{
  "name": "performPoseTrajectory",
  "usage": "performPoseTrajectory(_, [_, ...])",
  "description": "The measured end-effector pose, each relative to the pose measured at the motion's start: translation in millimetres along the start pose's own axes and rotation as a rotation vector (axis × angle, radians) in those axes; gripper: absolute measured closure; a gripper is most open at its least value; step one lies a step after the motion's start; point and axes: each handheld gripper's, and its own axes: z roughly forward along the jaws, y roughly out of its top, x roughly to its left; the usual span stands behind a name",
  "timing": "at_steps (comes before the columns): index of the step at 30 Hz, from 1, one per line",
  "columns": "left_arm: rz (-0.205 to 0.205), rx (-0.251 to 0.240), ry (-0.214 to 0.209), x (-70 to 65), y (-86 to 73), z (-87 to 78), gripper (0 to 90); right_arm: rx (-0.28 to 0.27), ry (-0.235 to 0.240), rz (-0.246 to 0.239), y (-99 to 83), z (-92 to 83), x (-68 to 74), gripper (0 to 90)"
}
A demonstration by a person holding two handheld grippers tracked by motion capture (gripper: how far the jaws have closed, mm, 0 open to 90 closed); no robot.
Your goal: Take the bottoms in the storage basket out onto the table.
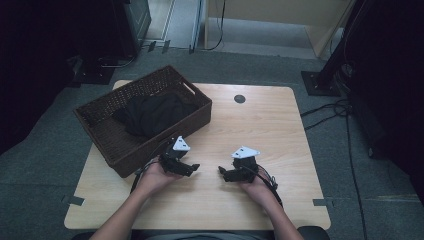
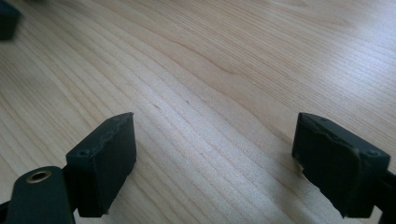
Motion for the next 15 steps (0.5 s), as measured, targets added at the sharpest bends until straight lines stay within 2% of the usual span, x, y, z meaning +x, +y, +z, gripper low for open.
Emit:
performPoseTrajectory(2, [0.006,0.001,-0.018,2.5,7.5,-11.1,24.4,-0.001,0.0,0.001,0.0,0.1,0.1,13.5])
performPoseTrajectory(6, [-0.011,-0.025,-0.056,6.4,20.5,-32.8,24.4,-0.001,0.0,-0.001,-0.1,0.1,0.0,13.5])
performPoseTrajectory(15, [0.013,-0.033,-0.063,11.1,43.0,-68.5,24.4,-0.004,-0.001,0.001,-0.1,0.2,0.2,13.5])
